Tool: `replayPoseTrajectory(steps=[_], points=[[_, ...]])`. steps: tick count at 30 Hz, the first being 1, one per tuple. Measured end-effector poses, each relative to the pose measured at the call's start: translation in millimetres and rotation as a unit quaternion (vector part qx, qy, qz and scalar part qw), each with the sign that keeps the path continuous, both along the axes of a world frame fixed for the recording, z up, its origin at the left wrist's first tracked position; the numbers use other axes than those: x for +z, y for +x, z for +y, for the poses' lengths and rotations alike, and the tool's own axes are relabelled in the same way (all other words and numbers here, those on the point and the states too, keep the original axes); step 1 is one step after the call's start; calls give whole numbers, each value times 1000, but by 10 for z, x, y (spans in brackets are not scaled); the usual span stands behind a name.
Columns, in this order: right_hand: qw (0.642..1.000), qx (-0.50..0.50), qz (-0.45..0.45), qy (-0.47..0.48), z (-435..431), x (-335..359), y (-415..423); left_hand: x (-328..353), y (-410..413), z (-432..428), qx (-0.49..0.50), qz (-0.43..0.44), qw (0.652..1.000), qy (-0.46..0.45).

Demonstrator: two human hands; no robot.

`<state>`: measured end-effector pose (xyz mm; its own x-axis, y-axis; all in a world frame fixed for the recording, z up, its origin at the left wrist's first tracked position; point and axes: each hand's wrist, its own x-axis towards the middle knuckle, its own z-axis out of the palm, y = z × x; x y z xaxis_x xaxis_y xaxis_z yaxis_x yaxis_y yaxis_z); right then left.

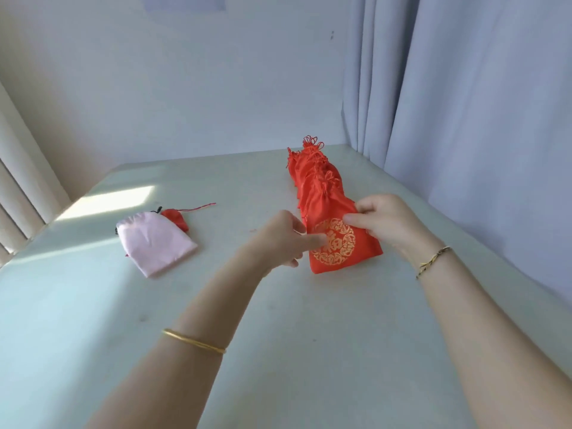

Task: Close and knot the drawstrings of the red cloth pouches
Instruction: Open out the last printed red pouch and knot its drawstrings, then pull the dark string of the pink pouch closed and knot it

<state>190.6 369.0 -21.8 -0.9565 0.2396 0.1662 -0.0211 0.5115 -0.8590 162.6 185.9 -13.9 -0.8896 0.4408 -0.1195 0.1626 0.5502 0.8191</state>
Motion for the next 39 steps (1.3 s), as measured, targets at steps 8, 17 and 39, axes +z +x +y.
replayPoseTrajectory(steps=[8, 17, 39], points=[[965, -89, 38, 242, -33, -181, 149, -329, -6, 435, 22, 51, 997, -48], [964, -45, -4, 262, -170, -336, 89, -361, -122, 420, 77, 86, 993, 9], [991, 70, 5, 116, -1526, -401, -571, -241, -197, -1149, 157, 152, 970, -111]])
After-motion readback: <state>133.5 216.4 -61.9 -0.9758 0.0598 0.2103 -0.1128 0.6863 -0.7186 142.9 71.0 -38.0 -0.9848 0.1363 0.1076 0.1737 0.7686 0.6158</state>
